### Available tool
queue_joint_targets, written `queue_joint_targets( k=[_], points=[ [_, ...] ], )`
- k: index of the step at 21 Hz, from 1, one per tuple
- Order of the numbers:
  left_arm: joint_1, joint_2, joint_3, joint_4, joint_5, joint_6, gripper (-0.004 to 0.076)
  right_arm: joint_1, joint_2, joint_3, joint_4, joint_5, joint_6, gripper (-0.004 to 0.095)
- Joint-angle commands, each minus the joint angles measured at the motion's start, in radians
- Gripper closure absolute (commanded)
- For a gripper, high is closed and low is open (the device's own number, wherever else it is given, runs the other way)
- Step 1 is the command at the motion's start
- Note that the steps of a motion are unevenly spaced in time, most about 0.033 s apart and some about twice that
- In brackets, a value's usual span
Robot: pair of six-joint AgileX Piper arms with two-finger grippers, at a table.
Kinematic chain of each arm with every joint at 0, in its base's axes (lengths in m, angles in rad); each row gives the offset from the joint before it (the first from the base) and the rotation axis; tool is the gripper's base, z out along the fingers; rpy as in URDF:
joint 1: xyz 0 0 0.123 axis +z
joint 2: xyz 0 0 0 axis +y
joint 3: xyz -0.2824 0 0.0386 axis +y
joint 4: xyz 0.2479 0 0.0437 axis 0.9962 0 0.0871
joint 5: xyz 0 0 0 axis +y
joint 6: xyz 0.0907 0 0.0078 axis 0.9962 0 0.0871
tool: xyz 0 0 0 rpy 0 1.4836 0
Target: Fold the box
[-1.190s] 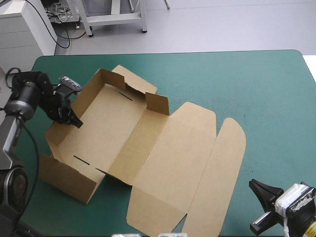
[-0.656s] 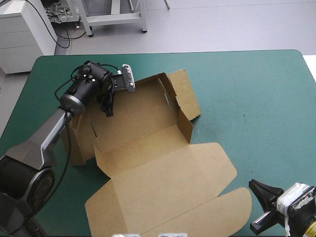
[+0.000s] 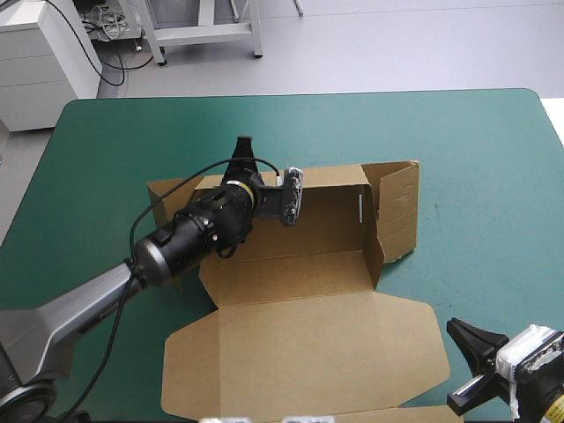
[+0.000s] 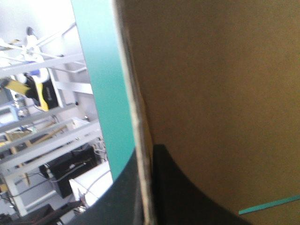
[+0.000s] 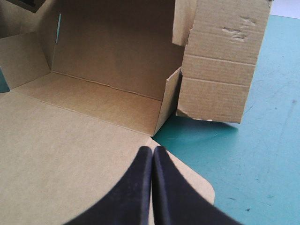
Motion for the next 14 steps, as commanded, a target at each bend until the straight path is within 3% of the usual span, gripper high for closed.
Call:
queue_joint_targets(
  k=[1, 6, 9, 14],
  points=[
    [-0.068, -0.097, 0.089, 0.081, -0.120, -0.090, 0.0731, -0.007, 0.014, -0.024, -0.050, -0.077, 0.042, 0.0924],
    [-0.110, -0.140, 0.183, 0.301, -0.172, -0.289, 0.0731, -0.007, 0.016, -0.024, -0.136, -0.075, 0.075, 0.0924],
    [-0.110, -0.140, 0.189, 0.662, -0.209, -0.609, 0.0731, -0.007, 0.016, -0.024, -0.244, -0.073, 0.132, 0.0924],
    [-0.110, -0.140, 0.261, 0.706, -0.188, -0.635, 0.0731, -0.007, 0.016, -0.024, -0.318, -0.065, 0.249, 0.0921]
  ],
)
